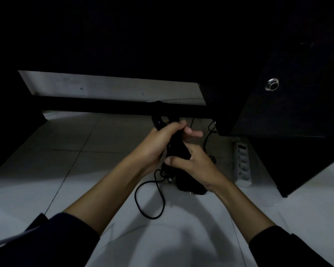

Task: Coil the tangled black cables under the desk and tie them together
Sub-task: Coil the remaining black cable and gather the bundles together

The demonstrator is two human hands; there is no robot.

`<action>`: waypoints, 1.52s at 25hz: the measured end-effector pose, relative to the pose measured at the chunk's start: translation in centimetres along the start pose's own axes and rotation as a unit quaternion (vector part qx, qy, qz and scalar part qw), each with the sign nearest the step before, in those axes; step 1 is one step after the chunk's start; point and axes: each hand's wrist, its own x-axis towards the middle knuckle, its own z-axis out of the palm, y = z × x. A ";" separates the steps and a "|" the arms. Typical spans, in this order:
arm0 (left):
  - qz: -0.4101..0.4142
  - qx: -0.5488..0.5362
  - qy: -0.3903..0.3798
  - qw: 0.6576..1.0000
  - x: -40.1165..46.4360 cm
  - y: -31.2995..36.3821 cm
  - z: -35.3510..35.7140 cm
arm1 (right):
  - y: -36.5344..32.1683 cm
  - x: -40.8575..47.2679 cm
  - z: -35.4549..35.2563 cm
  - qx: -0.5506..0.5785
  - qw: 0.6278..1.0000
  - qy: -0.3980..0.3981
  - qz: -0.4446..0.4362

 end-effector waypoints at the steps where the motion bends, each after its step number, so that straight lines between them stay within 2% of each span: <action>1: 0.002 -0.019 0.009 1.000 0.0 -0.2 0.0 | 0.0 0.1 0.2 -0.004 1.000 0.012 -0.002; 4: 0.014 -0.052 0.057 0.997 0.2 -1.2 0.4 | 0.3 0.3 1.0 -0.042 0.997 0.064 -0.013; 6: 0.027 -0.043 0.084 0.995 0.1 -1.8 0.6 | 0.3 0.2 1.4 -0.066 0.995 0.067 -0.021; 10: 0.033 -0.055 0.095 0.993 0.2 -1.2 0.3 | 0.4 -0.4 0.4 0.034 0.999 -0.036 0.000; 13: 0.038 -0.045 0.105 0.993 0.5 0.1 -1.1 | 2.3 -1.5 -0.6 -0.007 0.995 -0.087 0.046; 19: 0.045 0.040 0.096 0.994 0.5 1.6 -4.3 | 6.5 -2.6 -3.7 -0.046 0.995 -0.030 0.083; 21: 0.023 0.079 0.089 0.993 0.4 1.3 -4.5 | 6.2 -2.4 -4.5 -0.073 0.995 -0.026 0.068; 24: -0.005 0.141 0.085 0.986 0.3 0.9 -4.1 | 3.8 -1.5 -4.7 -0.200 0.977 -0.071 0.029; 28: -0.002 0.201 0.072 0.977 0.4 0.6 -3.7 | 0.4 -0.9 -4.1 -0.204 0.975 -0.090 -0.001; 31: -0.010 0.215 0.048 0.975 0.4 0.5 -3.5 | -0.7 -0.4 -3.4 -0.313 0.938 -0.145 -0.034; 33: -0.017 0.235 0.013 0.972 0.4 0.2 -3.3 | -1.2 0.0 -2.6 -0.333 0.928 -0.162 -0.044; 36: -0.009 0.272 -0.003 0.962 0.3 -0.3 -3.1 | -1.1 0.4 -2.0 -0.327 0.930 -0.155 -0.056; 38: -0.018 0.267 0.011 0.963 0.4 -0.5 -3.2 | -0.7 0.7 -1.8 -0.315 0.940 -0.108 -0.074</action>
